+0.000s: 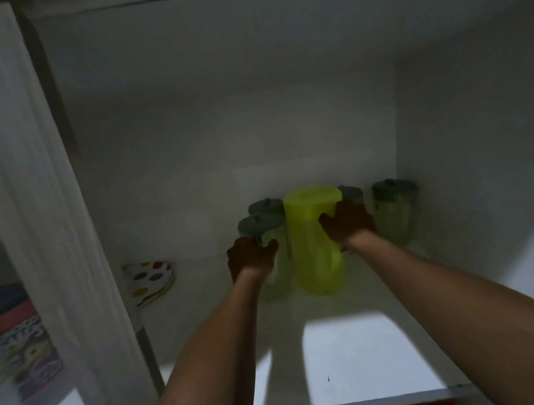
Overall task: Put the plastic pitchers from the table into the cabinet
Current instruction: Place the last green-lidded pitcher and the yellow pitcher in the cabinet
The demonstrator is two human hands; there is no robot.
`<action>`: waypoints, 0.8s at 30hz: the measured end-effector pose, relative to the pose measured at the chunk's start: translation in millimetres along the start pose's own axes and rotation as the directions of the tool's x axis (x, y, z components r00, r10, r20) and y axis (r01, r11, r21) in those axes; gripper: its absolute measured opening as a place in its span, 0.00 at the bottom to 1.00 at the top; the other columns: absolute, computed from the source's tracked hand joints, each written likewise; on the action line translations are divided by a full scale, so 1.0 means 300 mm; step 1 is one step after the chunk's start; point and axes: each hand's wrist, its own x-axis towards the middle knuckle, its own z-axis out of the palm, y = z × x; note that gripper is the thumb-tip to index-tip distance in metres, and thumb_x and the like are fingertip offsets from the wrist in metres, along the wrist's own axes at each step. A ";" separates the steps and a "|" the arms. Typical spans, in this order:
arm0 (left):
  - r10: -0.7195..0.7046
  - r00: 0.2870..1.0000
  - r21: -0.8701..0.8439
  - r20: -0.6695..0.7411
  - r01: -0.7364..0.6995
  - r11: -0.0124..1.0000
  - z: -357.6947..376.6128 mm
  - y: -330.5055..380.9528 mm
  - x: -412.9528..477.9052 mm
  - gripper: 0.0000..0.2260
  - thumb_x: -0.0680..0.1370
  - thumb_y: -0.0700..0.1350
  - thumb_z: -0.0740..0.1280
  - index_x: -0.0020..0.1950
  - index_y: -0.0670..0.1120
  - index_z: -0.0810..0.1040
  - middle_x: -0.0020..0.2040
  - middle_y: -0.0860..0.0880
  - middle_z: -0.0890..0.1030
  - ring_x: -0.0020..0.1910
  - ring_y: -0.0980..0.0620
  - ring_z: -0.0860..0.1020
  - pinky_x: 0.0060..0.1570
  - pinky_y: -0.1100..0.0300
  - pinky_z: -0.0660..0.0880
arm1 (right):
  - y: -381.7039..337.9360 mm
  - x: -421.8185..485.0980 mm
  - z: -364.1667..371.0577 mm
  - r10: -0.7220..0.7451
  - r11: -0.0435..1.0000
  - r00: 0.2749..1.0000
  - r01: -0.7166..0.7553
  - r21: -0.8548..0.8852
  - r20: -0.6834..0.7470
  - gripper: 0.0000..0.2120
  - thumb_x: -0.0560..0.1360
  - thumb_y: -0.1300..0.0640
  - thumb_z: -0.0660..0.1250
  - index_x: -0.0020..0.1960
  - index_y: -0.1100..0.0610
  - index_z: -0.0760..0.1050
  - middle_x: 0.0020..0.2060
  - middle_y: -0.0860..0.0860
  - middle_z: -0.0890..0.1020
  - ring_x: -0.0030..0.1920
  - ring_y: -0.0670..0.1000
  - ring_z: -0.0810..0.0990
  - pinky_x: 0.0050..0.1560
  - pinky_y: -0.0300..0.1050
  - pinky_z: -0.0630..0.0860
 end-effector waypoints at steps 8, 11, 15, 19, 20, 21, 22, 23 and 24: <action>0.012 0.999 0.039 0.037 -0.013 0.999 0.039 -0.028 0.008 0.17 0.75 0.59 0.69 0.40 0.45 0.75 0.39 0.48 0.79 0.48 0.43 0.81 0.41 0.58 0.69 | -0.013 0.014 0.052 0.003 1.000 1.000 -0.003 0.018 0.026 0.26 0.74 0.39 0.62 0.61 0.58 0.73 0.58 0.60 0.78 0.52 0.64 0.83 0.54 0.58 0.82; 0.003 0.999 0.046 0.051 -0.005 0.999 0.009 -0.030 -0.011 0.18 0.75 0.61 0.69 0.40 0.47 0.76 0.37 0.51 0.76 0.51 0.42 0.82 0.42 0.57 0.71 | -0.007 0.002 0.051 0.041 0.999 0.998 -0.040 -0.033 0.037 0.27 0.76 0.39 0.62 0.64 0.57 0.72 0.62 0.59 0.77 0.56 0.63 0.81 0.55 0.53 0.80; -0.025 0.997 0.011 0.079 0.025 1.000 -0.033 -0.034 -0.058 0.31 0.69 0.69 0.70 0.57 0.44 0.80 0.55 0.44 0.83 0.56 0.42 0.81 0.43 0.58 0.72 | -0.001 -0.053 0.024 0.073 0.994 0.996 -0.069 -0.084 0.049 0.38 0.76 0.35 0.62 0.76 0.58 0.61 0.71 0.59 0.71 0.68 0.63 0.73 0.60 0.52 0.74; 0.017 0.998 -0.024 0.057 -0.016 1.000 -0.075 -0.037 -0.146 0.34 0.69 0.69 0.71 0.63 0.45 0.73 0.59 0.43 0.80 0.57 0.40 0.79 0.45 0.56 0.73 | -0.007 -0.152 -0.028 0.042 0.998 0.999 -0.043 -0.041 -0.030 0.42 0.73 0.36 0.64 0.78 0.58 0.57 0.70 0.61 0.73 0.67 0.64 0.75 0.61 0.54 0.76; 0.036 0.998 -0.023 0.045 -0.035 0.999 -0.085 -0.036 -0.169 0.34 0.69 0.69 0.70 0.63 0.45 0.71 0.59 0.43 0.79 0.57 0.40 0.79 0.46 0.54 0.75 | -0.007 -0.181 -0.042 0.030 0.999 0.998 -0.031 -0.021 -0.063 0.39 0.72 0.38 0.65 0.75 0.58 0.61 0.67 0.62 0.76 0.64 0.64 0.77 0.59 0.54 0.77; 0.055 0.998 -0.017 0.035 -0.054 0.998 -0.096 -0.034 -0.192 0.34 0.69 0.68 0.70 0.62 0.45 0.71 0.58 0.42 0.79 0.56 0.39 0.79 0.47 0.53 0.76 | -0.007 -0.210 -0.058 0.015 1.000 0.996 -0.015 -0.006 -0.088 0.35 0.71 0.39 0.66 0.71 0.59 0.66 0.64 0.62 0.78 0.62 0.64 0.79 0.57 0.53 0.78; 0.078 0.997 -0.008 0.030 -0.078 0.997 -0.107 -0.029 -0.216 0.33 0.69 0.68 0.70 0.62 0.45 0.70 0.58 0.42 0.79 0.56 0.39 0.79 0.48 0.51 0.77 | -0.004 -0.242 -0.076 0.001 1.000 0.995 -0.001 0.001 -0.096 0.31 0.71 0.41 0.67 0.67 0.59 0.69 0.62 0.62 0.79 0.60 0.64 0.79 0.56 0.53 0.78; 0.106 0.994 -0.002 0.030 -0.106 0.994 -0.117 -0.024 -0.242 0.32 0.70 0.66 0.71 0.63 0.45 0.71 0.59 0.42 0.79 0.56 0.39 0.79 0.50 0.50 0.78 | 0.001 -0.274 -0.094 -0.004 1.000 0.996 0.004 0.010 -0.090 0.28 0.72 0.43 0.68 0.65 0.60 0.71 0.61 0.62 0.80 0.60 0.64 0.80 0.55 0.52 0.77; 0.142 0.989 -0.002 0.031 -0.142 0.990 -0.126 -0.016 -0.268 0.32 0.71 0.65 0.71 0.65 0.45 0.71 0.60 0.42 0.79 0.58 0.38 0.79 0.52 0.49 0.78 | 0.010 -0.306 -0.112 -0.009 1.000 0.997 0.011 0.021 -0.081 0.26 0.73 0.45 0.68 0.63 0.60 0.72 0.60 0.62 0.79 0.60 0.64 0.79 0.55 0.52 0.77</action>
